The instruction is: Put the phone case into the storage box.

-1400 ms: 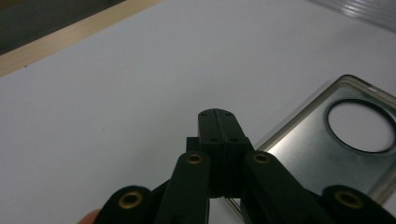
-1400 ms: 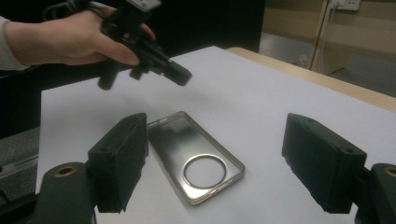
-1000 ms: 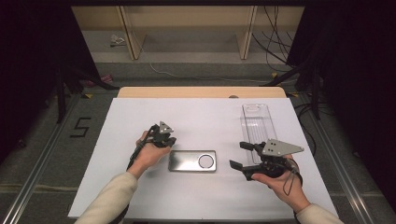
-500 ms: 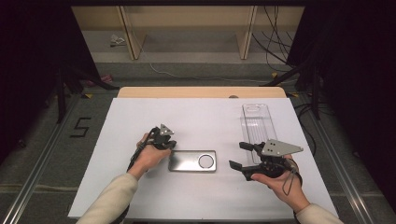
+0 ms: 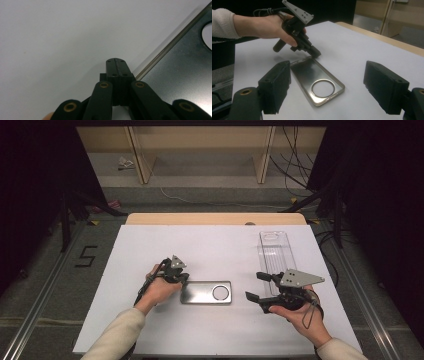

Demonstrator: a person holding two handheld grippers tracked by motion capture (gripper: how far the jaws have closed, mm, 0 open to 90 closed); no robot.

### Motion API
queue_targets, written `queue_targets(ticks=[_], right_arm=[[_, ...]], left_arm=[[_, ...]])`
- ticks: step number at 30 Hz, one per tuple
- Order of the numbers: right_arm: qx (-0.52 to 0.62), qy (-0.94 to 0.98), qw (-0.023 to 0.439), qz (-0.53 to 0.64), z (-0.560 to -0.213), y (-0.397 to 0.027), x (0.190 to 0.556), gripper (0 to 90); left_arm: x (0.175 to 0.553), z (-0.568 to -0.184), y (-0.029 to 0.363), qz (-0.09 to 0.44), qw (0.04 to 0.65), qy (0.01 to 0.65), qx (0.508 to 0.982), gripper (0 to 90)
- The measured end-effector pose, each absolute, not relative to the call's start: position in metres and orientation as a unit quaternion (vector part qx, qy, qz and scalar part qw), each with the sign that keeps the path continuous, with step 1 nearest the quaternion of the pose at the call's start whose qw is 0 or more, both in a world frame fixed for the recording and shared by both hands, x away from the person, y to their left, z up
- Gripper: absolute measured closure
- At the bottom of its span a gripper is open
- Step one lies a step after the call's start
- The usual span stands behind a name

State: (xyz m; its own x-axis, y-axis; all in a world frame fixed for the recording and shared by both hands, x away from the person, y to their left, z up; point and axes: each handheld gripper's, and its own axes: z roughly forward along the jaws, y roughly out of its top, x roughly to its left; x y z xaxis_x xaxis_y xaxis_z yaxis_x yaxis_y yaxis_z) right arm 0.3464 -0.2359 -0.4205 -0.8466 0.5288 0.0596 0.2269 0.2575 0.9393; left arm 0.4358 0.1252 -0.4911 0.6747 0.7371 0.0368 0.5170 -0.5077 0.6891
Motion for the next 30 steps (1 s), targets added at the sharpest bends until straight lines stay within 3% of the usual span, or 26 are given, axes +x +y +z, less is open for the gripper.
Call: queue_targets(ticks=[30], right_arm=[[0.245, 0.782, 0.136, 0.556, -0.422, -0.236, 0.348, 22.9]], left_arm=[[0.380, -0.487, 0.122, 0.116, 0.329, 0.312, 0.884, 89.9]])
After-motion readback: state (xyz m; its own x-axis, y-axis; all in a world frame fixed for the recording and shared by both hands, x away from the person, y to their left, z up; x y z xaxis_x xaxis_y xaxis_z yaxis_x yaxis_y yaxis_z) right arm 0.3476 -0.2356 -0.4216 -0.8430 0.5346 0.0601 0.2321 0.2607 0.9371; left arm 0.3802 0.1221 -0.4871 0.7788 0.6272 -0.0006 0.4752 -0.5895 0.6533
